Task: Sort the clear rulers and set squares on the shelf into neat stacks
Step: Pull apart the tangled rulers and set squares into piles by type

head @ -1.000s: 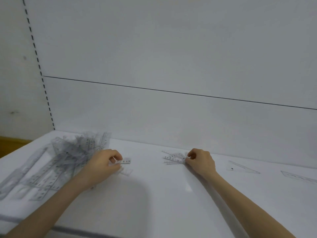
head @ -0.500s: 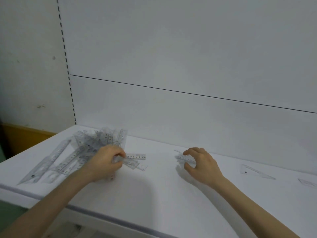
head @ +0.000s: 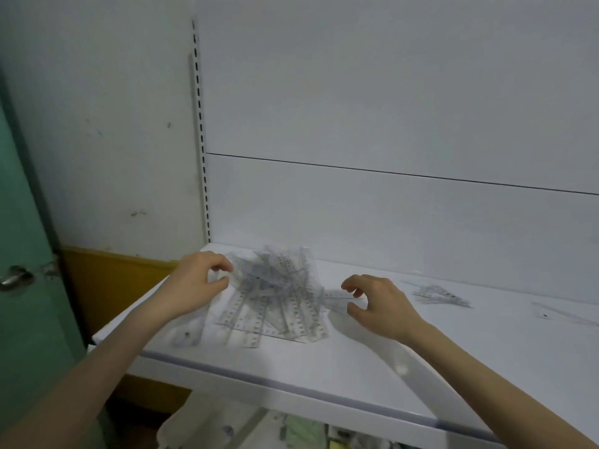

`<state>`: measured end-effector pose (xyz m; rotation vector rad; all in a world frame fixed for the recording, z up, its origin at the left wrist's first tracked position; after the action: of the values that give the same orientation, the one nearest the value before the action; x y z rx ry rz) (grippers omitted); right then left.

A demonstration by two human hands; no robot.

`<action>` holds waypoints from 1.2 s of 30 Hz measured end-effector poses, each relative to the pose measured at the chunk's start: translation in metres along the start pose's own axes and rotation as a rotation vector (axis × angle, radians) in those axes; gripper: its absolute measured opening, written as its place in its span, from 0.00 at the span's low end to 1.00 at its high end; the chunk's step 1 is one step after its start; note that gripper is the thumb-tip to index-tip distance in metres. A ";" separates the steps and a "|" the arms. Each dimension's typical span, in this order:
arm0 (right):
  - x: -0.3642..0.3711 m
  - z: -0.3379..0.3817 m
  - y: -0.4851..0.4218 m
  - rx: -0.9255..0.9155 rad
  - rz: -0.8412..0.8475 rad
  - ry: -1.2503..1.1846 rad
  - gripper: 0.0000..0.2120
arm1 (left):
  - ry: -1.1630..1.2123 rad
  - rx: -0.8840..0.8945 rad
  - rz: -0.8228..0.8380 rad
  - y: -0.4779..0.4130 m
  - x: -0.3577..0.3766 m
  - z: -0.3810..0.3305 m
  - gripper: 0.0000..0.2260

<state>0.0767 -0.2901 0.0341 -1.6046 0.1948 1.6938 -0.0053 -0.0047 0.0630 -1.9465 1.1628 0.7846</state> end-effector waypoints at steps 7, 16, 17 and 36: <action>0.038 0.072 -0.050 0.021 -0.047 -0.018 0.13 | 0.008 0.029 0.067 -0.021 -0.026 0.073 0.08; 0.064 0.073 -0.106 0.176 0.103 0.173 0.16 | 0.120 0.062 0.164 -0.038 -0.005 0.097 0.08; 0.068 0.070 -0.111 0.194 0.141 0.199 0.15 | 0.126 0.063 0.166 -0.039 -0.004 0.097 0.07; 0.037 0.042 -0.096 0.367 -0.169 -0.365 0.03 | 0.026 0.211 0.310 -0.062 0.051 0.025 0.10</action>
<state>0.1064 -0.1836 0.0459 -0.9991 0.1686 1.6726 0.0679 0.0123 0.0261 -1.6296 1.5219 0.7611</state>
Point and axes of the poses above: each hand's wrist, its own y-axis away from the middle knuckle, its own x-axis out of the palm, z = x × y, the point moved 8 cm from there along -y, towards the middle knuckle, and after that the axes turned 14 degrees about -x, right-handed, at the moved point
